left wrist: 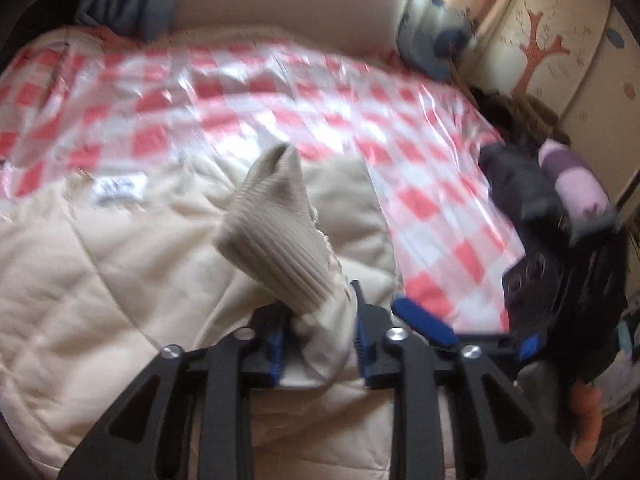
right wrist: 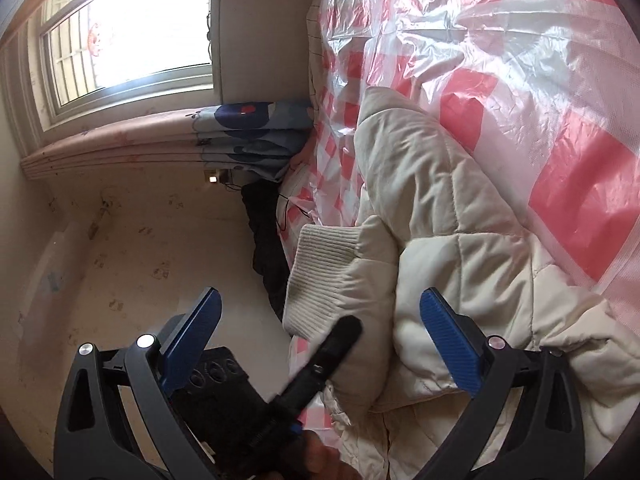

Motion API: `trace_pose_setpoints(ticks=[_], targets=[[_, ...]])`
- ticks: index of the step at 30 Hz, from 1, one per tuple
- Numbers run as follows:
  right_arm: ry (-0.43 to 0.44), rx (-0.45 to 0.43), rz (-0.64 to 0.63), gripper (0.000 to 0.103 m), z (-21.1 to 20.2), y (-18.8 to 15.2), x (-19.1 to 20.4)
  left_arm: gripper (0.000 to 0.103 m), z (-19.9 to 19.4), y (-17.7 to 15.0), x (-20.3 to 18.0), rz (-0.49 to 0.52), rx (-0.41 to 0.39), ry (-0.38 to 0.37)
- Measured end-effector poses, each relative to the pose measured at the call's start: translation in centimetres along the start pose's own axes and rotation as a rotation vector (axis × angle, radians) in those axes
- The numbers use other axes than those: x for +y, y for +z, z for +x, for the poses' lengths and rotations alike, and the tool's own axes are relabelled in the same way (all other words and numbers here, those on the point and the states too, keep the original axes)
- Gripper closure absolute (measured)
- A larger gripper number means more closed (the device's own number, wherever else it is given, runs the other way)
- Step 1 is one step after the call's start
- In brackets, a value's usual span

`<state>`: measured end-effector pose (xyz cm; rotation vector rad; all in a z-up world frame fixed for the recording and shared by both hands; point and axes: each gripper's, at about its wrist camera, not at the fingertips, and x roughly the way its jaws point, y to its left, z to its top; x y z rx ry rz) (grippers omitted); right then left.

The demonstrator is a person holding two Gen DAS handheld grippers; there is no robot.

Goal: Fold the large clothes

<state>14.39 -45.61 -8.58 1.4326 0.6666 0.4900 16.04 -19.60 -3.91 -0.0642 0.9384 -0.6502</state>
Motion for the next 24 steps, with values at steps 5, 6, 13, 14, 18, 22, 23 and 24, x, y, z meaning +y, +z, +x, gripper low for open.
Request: trace_pose_setpoints(ticks=[5,6,13,14,18,22,23,24], targets=[[0.004,0.005,0.02,0.007,-0.2,0.4,-0.5,0.032,-0.6,-1.1,-2.5,0.122,0.03,-0.026],[0.002,0.007,0.023,0.007,-0.2,0.5,-0.6,0.031,-1.1,-1.2,-2.7,0.142,0.025,-0.012],[-0.099,0.034,-0.078,0.007,0.9,-0.2,-0.4,0.023,-8.8,-1.1,3.6,0.013,-0.074,0.086],[-0.124,0.038,-0.124,0.008,1.3,-0.5,-0.2,0.023,-9.9,-1.3,5.3,-0.02,-0.092,0.103],[-0.327,0.039,-0.312,0.064,2.7,-1.8,0.7,0.022,-13.5,-2.3,12.6,-0.164,-0.133,0.215],[-0.37,-0.039,-0.502,0.088,2.4,-3.5,3.2,0.022,-16.2,-3.9,18.2,-0.311,-0.175,0.271],[-0.359,-0.073,-0.577,0.088,2.1,-4.3,4.9,0.022,-17.0,-4.2,19.0,-0.334,-0.207,0.273],[-0.358,-0.111,-0.65,0.089,1.6,-5.2,6.5,0.022,-17.8,-4.6,19.7,-0.351,-0.241,0.276]])
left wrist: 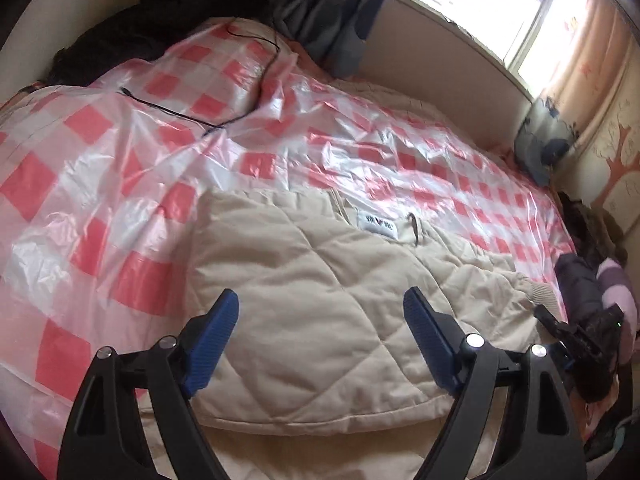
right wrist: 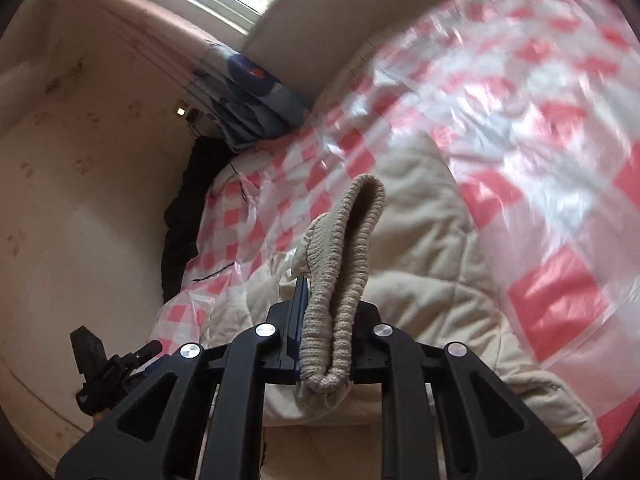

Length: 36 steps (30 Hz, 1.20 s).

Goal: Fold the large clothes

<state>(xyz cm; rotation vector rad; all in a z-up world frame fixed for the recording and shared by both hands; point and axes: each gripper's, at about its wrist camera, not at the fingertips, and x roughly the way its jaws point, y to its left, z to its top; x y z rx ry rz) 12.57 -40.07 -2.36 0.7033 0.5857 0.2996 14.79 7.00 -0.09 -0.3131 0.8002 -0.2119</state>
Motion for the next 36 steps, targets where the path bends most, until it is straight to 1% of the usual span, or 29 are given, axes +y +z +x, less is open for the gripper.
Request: trace_pose_setpoints(ticks=[2,4,5,6,7,9,10,11,12,13,14,16,17,18,19,20,21,22,23,24,25,27,28,29,31,32,33,36], targets=[[-0.017,-0.076,-0.089,0.089,-2.0,0.5,2.0,0.021,-0.5,0.3,1.2,-0.039,-0.047,-0.014],[-0.071,-0.112,-0.125,0.089,-2.7,0.6,2.1,0.018,0.4,0.3,1.7,-0.057,-0.05,-0.017],[-0.105,-0.098,-0.122,0.089,-2.3,0.6,1.5,0.017,1.1,0.2,1.7,-0.055,-0.038,-0.01],[-0.136,-0.072,-0.093,0.089,-1.6,0.4,0.2,0.017,2.1,0.2,1.7,-0.049,-0.019,-0.001],[-0.166,-0.034,-0.067,0.089,-0.8,0.2,-0.9,0.017,3.4,-0.2,1.7,-0.04,0.015,0.013],[-0.236,0.088,-0.026,0.087,1.5,-0.7,-3.1,0.017,6.0,-1.0,1.8,-0.022,0.093,0.053],[-0.249,0.105,0.001,0.087,1.9,-1.0,-3.9,0.017,7.3,-1.4,1.9,-0.01,0.125,0.089],[-0.243,0.111,0.03,0.086,1.9,-1.1,-4.4,0.017,7.8,-1.7,2.0,-0.003,0.135,0.103],[-0.25,0.102,0.031,0.085,1.7,-1.0,-4.3,0.017,7.7,-1.8,1.8,0.001,0.127,0.108],[-0.275,0.071,0.005,0.083,1.0,-0.8,-3.6,0.017,7.1,-1.6,1.7,0.001,0.114,0.107],[-0.307,0.021,-0.03,0.081,0.1,-0.5,-2.7,0.017,6.2,-1.4,1.5,-0.004,0.083,0.096],[-0.36,-0.097,-0.105,0.069,-2.0,-0.3,-0.8,0.016,4.6,-1.1,1.0,0.007,0.009,0.079],[-0.34,-0.142,-0.13,0.057,-2.7,-0.3,0.1,0.013,4.3,-1.1,0.6,0.03,-0.009,0.091],[-0.294,-0.174,-0.166,0.053,-3.2,-0.5,1.1,0.012,4.5,-1.1,0.3,0.053,-0.003,0.105],[-0.254,-0.169,-0.198,0.053,-3.1,-0.7,1.9,0.012,5.2,-1.3,0.2,0.07,0.023,0.11],[-0.208,-0.125,-0.22,0.053,-2.4,-0.9,2.4,0.012,6.1,-1.5,0.3,0.075,0.055,0.111],[-0.19,-0.067,-0.22,0.053,-0.9,-0.6,2.8,0.012,7.4,-2.0,0.6,0.073,0.107,0.116],[-0.21,0.019,-0.205,0.053,0.9,-1.0,2.4,0.012,8.3,-2.4,0.8,0.072,0.13,0.126],[-0.258,0.132,-0.185,0.053,3.0,-1.5,1.3,0.01,8.9,-2.8,1.0,0.083,0.129,0.142],[-0.284,0.197,-0.166,0.053,4.2,-2.0,0.1,0.008,9.1,-3.1,1.0,0.099,0.12,0.151],[-0.278,0.213,-0.132,0.053,4.8,-2.4,-1.2,0.008,8.9,-3.2,1.0,0.102,0.115,0.146],[-0.255,0.218,-0.084,0.054,4.1,-1.7,-1.6,0.008,7.8,-3.0,1.1,0.08,0.13,0.151],[-0.237,0.187,-0.067,0.053,2.7,-0.9,-1.1,0.008,6.5,-3.0,1.2,0.059,0.143,0.145],[-0.189,0.147,-0.056,0.053,0.9,0.0,-0.5,0.008,4.8,-3.0,1.2,0.049,0.15,0.133],[-0.086,0.118,-0.035,0.043,-3.1,1.1,0.5,0.008,0.0,-3.9,1.3,0.063,0.14,0.119],[-0.053,0.11,-0.033,0.03,-5.6,1.1,0.8,0.008,-2.3,-4.7,1.4,0.076,0.136,0.11],[-0.045,0.103,-0.04,0.02,-8.0,0.9,0.8,0.008,-5.1,-5.9,1.8,0.095,0.149,0.099],[-0.076,0.127,-0.059,0.016,-14.4,-0.5,-0.1,0.007,-11.4,-9.8,3.8,0.134,0.198,0.091]])
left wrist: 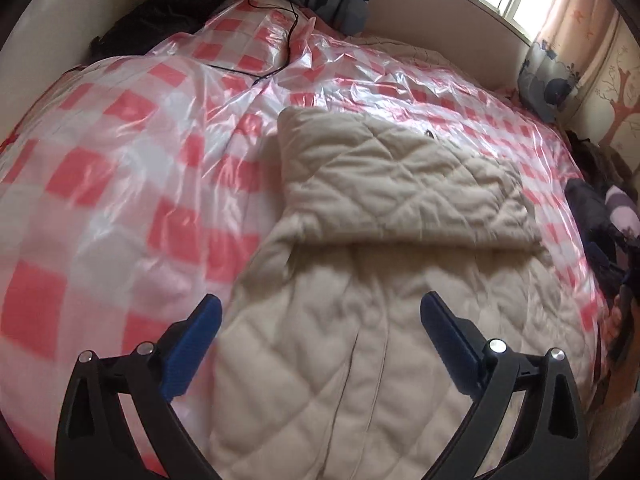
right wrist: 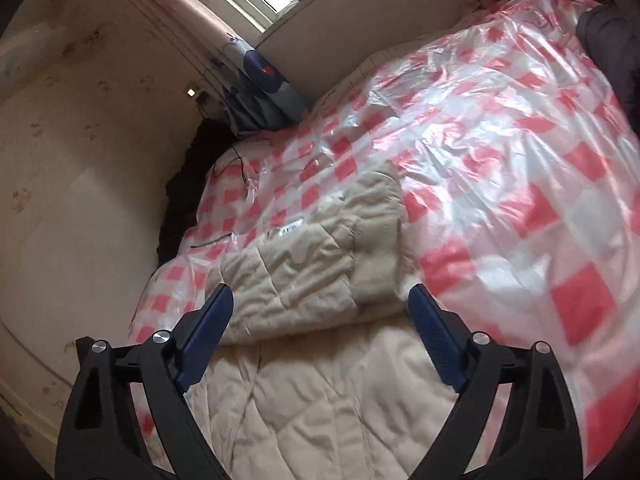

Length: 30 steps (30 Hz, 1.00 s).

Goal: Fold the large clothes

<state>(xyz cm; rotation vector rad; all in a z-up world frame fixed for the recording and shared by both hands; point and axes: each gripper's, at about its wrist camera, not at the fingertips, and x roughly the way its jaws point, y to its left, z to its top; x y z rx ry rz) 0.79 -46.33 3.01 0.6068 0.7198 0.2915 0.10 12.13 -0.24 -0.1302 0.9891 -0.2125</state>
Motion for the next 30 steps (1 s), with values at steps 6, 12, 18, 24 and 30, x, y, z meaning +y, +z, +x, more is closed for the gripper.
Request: trace_pose_setpoints(ticks=[6,12,18,24,30], targets=[[0.007,0.197,0.119,0.016,-6.6,-7.6,-6.8,0.008,-3.4,-9.8,5.3,-0.177,0.134,-0.112],[0.133,0.374,0.241,0.016,-8.5,-13.5,-8.4,0.008,-2.7,-16.2,5.8,-0.316,0.229,-0.255],[0.217,0.473,0.247,0.016,-9.4,-15.9,-7.3,0.008,-3.0,-18.3,4.9,-0.39,0.228,-0.463],[0.196,0.526,0.234,0.017,-10.3,-17.3,-7.4,0.008,-2.5,-19.1,5.2,-0.432,0.247,-0.468],[0.229,0.477,0.229,0.09,-9.3,-17.9,-6.4,0.079,-1.3,-19.8,4.9,-0.503,0.299,-0.46]])
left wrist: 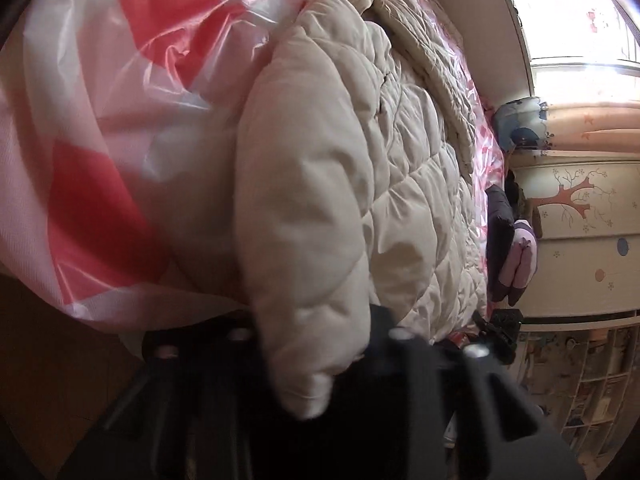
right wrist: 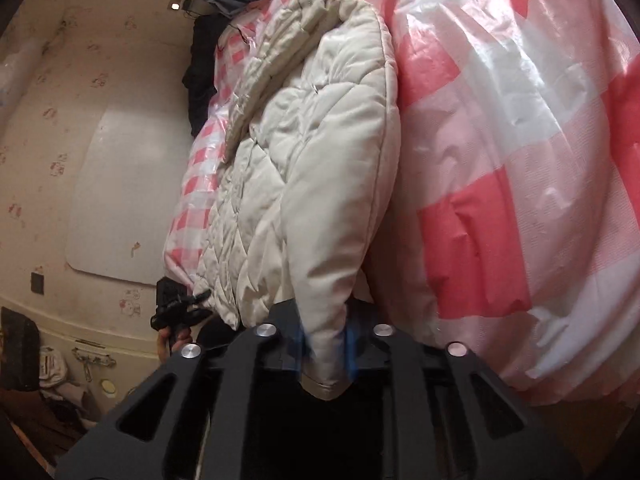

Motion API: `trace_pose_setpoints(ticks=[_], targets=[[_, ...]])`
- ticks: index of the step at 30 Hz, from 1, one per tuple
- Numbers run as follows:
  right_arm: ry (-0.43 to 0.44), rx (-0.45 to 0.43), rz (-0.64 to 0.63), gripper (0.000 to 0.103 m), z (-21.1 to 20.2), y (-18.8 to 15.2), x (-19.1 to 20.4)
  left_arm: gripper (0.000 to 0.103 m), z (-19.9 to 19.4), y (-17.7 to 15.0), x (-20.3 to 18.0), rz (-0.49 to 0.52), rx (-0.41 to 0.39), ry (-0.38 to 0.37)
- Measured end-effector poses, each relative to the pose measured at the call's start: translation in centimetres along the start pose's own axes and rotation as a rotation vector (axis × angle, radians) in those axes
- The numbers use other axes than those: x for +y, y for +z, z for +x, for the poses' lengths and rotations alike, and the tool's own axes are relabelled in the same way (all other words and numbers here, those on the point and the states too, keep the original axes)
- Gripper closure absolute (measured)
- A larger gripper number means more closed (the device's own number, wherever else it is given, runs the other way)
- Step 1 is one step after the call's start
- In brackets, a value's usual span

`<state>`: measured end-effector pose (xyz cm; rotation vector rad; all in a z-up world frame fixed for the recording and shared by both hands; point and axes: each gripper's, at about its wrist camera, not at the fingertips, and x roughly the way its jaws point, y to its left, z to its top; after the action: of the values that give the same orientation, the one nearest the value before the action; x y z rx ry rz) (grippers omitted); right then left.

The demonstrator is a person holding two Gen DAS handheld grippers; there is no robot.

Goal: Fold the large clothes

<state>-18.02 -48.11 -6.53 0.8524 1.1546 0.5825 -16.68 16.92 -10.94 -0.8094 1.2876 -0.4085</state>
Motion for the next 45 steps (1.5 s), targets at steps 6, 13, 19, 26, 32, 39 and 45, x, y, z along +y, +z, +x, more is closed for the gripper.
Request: trace_pose_setpoints(ticks=[6,13,19,26,32,39,45], targets=[[0.186,-0.18,-0.052,0.093,-1.2,1.3,5.0,0.09,-3.5,-0.3,-5.2,0.083,-0.116,-0.08],[0.33,-0.234,-0.206,0.094,-7.0,-0.1,13.2,0.091,-11.4,-3.2,-12.2,0.221,-0.228,-0.236],[0.233,-0.039,-0.224,0.083,-9.1,-5.4,11.1,0.068,-13.3,-7.9,-8.5,0.323,-0.081,-0.189],[0.174,0.114,0.05,0.032,-7.8,-8.3,-2.0,0.013,-10.7,-9.5,5.1,0.125,0.035,-0.161],[0.253,0.142,0.088,0.018,-5.5,-7.9,-4.9,0.007,-10.4,-8.2,9.5,-0.001,-0.062,-0.27],[0.362,0.19,0.088,0.017,0.0,-8.0,-4.3,0.007,-4.8,-7.8,8.5,-0.008,0.041,-0.368],[0.336,0.105,-0.036,0.082,0.3,-8.6,-1.7,0.069,-4.2,-9.0,5.8,0.045,-0.015,-0.286]])
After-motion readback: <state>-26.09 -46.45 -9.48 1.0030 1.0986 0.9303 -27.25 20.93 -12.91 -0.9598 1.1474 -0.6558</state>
